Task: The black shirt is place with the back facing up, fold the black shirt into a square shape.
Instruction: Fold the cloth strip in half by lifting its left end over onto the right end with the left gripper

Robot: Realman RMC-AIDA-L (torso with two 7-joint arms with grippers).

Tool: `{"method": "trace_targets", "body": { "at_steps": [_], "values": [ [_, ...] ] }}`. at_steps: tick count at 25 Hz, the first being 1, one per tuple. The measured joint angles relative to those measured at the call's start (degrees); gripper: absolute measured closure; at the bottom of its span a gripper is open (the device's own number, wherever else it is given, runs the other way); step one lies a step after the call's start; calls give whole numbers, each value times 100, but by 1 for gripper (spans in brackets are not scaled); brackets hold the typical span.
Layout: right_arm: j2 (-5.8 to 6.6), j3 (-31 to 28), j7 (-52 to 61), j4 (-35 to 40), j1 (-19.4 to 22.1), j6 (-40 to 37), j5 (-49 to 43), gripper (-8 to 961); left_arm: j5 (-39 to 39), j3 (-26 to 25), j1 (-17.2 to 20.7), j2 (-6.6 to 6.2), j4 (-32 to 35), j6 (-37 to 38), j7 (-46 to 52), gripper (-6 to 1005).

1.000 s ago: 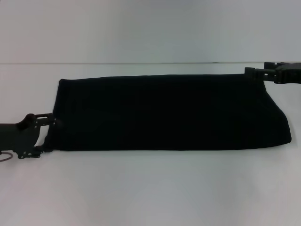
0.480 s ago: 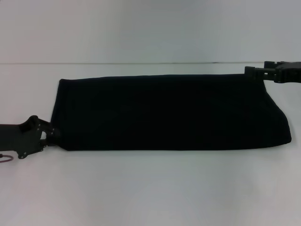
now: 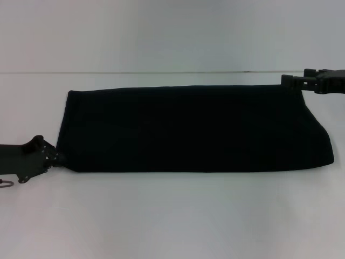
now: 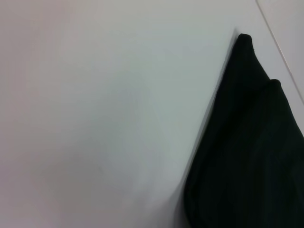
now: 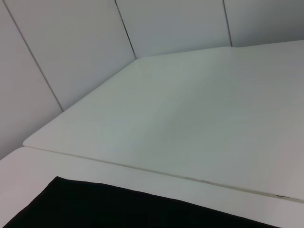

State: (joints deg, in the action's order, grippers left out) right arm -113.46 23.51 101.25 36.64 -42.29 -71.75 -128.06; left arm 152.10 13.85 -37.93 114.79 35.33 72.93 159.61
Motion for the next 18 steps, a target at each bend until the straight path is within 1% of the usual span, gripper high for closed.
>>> {"method": "trace_targets", "body": {
  "at_steps": [5, 18],
  "values": [
    [0, -12, 0, 2, 2, 10, 0, 28, -20, -32, 14, 3, -4, 13, -39, 902],
    [0, -13, 0, 21, 2, 23, 0, 28, -121, -164, 37, -5, -70, 27, 84, 844]
  ]
}}
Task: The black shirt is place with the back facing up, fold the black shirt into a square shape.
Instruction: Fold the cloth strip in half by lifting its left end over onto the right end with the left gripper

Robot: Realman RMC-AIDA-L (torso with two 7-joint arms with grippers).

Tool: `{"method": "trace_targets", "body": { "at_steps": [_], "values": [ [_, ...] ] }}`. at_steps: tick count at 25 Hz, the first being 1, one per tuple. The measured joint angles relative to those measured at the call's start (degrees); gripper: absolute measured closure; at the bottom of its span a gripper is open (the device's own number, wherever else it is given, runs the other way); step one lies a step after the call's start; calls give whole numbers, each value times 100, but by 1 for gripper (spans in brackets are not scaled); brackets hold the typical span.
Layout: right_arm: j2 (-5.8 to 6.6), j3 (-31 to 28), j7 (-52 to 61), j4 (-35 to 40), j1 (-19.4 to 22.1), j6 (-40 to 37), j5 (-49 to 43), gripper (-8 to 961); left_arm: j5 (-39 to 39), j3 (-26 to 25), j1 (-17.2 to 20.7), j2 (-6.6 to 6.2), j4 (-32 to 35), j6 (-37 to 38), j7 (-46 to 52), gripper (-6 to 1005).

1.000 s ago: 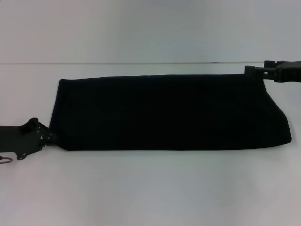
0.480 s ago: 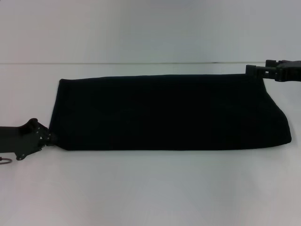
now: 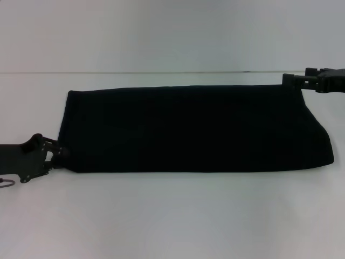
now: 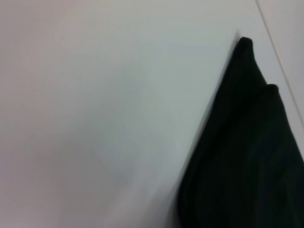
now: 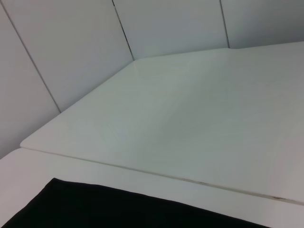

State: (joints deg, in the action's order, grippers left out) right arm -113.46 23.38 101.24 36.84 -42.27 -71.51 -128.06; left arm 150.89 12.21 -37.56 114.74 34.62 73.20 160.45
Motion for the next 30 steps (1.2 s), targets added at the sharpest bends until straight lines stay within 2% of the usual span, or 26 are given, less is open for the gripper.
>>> {"method": "trace_targets", "body": {
  "at_steps": [3, 9, 12, 28, 30],
  "values": [
    [0, 0, 0, 0, 0, 0, 0, 28, -59, 1, 3, 2, -6, -14, 2, 830],
    [14, 3, 2, 0, 23, -1, 54, 28, -67, 1, -10, -3, -9, -3, 37, 595],
    [19, 2, 2, 0, 36, -2, 74, 29, -68, 1, -11, -8, -9, -1, 42, 429],
    [17, 4, 8, -2, 36, -3, 80, 32, -51, 50, -51, -17, 6, -4, -156, 438],
    [13, 5, 9, -2, 37, -3, 80, 32, -30, 62, -58, -22, 3, -21, -151, 495]
  ]
}}
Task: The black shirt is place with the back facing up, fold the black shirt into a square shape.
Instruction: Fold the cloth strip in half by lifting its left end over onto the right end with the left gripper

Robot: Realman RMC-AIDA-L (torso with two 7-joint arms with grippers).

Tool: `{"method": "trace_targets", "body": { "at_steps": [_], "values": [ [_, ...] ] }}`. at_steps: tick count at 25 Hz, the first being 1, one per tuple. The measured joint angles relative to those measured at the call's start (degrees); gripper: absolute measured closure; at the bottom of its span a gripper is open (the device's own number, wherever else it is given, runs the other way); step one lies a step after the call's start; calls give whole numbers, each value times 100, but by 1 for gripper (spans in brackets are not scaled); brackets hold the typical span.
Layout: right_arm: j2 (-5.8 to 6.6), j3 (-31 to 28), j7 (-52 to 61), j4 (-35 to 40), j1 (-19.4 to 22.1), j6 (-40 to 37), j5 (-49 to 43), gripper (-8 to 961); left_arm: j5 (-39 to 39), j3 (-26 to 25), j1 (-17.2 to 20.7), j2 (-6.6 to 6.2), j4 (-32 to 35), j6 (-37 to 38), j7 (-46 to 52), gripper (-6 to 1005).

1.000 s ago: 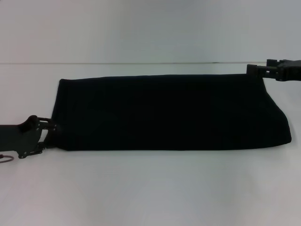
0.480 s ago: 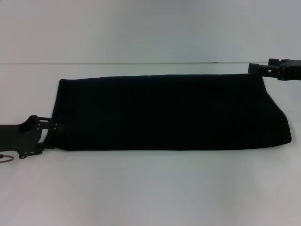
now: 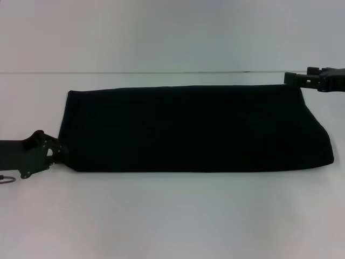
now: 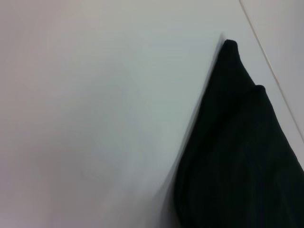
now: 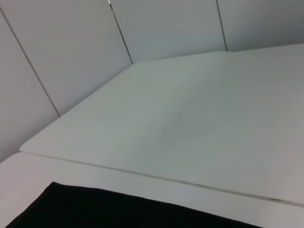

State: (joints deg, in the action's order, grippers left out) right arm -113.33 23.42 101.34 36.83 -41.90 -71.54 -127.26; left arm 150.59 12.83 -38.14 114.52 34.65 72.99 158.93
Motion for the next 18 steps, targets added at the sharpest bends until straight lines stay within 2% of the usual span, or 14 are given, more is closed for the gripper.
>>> {"method": "trace_targets", "body": {
  "at_steps": [4, 12, 18],
  "values": [
    [-4, -2, 0, 0, 9, 0, 0, 33, 6, 1, 8, 0, -1, -9, 16, 610],
    [-4, 2, 0, -4, 1, 8, 0, 34, 21, 1, 75, 22, -3, -27, -30, 971],
    [-84, 6, 0, -50, 19, 150, 113, 35, -146, -48, 135, 30, 18, 129, -760, 971]
  ]
}}
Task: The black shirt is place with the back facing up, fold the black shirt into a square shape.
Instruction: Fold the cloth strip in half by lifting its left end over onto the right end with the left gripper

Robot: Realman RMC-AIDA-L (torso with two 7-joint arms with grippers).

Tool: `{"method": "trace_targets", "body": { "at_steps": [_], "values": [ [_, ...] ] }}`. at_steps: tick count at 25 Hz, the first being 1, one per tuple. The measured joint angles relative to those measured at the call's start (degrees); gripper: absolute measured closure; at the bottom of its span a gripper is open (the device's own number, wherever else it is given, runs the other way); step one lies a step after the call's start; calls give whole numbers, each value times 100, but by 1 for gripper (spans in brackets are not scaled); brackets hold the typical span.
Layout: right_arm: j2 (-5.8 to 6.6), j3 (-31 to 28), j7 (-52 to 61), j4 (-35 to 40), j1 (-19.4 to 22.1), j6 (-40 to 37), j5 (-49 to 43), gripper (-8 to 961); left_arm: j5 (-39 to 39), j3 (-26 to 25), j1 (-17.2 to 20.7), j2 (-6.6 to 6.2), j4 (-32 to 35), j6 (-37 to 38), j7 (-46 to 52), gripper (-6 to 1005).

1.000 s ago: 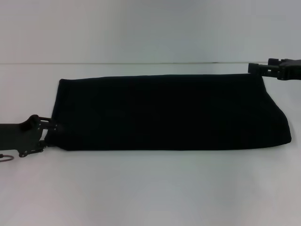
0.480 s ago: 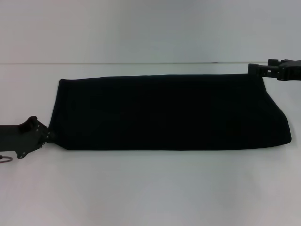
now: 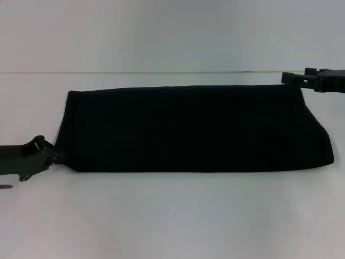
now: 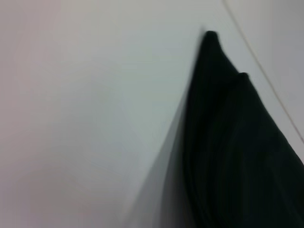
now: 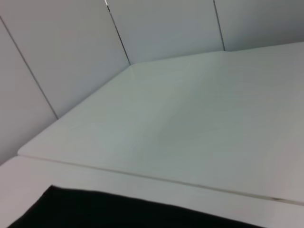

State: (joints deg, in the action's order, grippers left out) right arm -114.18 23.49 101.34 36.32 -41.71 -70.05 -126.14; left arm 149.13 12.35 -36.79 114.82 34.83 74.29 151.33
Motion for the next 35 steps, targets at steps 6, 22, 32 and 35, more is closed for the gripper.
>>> {"method": "trace_targets", "body": {
  "at_steps": [6, 22, 32, 35],
  "values": [
    [-134, -6, 1, -11, 28, 97, 224, 36, -179, -4, 189, -23, 220, 93, -920, 972],
    [-384, 38, 2, -160, -34, 656, 689, 38, -139, -326, 960, -235, 1469, 377, -1810, 971],
    [-374, 41, -83, -161, -37, 671, 689, 39, -199, -556, 856, -350, 1528, 845, -1933, 972],
    [-333, 21, -143, -161, 37, 684, 689, 39, -586, -492, 469, -400, 1513, 1517, -1934, 972]
  ]
}}
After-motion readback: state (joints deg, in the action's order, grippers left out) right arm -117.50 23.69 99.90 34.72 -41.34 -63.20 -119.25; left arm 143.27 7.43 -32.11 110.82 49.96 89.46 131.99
